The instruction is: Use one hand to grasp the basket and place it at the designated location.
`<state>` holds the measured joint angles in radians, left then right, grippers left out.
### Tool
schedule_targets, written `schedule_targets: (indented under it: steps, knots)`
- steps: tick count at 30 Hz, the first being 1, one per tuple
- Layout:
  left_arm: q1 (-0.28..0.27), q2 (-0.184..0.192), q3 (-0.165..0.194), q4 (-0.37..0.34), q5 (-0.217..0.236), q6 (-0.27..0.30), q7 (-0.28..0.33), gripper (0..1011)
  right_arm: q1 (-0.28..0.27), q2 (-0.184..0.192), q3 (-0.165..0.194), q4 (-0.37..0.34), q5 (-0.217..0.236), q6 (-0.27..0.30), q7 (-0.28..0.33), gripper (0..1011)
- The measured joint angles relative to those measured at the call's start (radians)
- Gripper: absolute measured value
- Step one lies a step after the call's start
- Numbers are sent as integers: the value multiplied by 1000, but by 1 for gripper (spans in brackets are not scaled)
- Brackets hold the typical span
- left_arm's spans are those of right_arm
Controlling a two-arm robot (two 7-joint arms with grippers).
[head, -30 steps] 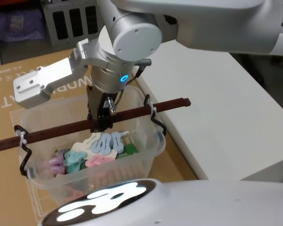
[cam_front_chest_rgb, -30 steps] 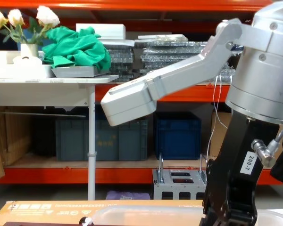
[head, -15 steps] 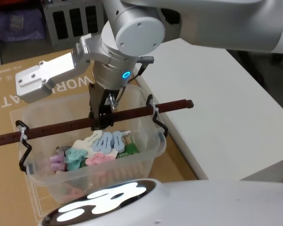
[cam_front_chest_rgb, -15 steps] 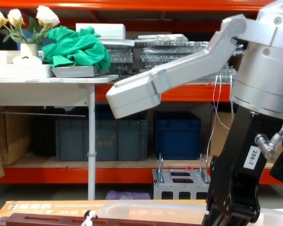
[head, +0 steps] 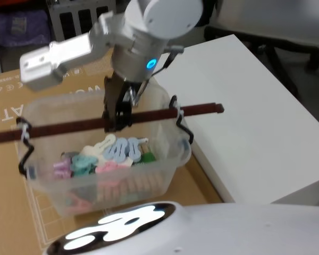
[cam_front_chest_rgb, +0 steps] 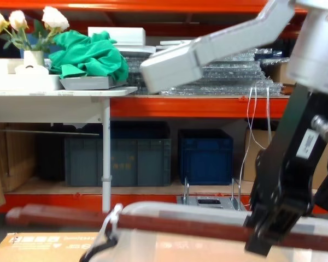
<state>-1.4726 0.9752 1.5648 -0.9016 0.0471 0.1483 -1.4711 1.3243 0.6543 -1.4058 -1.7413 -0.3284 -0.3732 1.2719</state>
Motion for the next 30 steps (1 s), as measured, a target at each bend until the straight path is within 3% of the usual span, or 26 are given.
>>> schedule_targets:
  steps: [16, 20, 25, 30]
  knots:
    - [0, 0, 0, 0, 0, 0, 0, 0, 45, 95, 89, 10, 79, 20, 31, 244]
    - [0, 0, 0, 0, 0, 0, 0, 0, 61, 141, 128, 20, 93, 55, 42, 244]
    - [0, 0, 0, 0, 0, 0, 0, 0, 64, 157, 148, 32, 97, 72, 51, 244]
    - [0, 0, 0, 1, 0, 0, 0, 0, 72, 182, 175, 71, 98, 133, 71, 242]
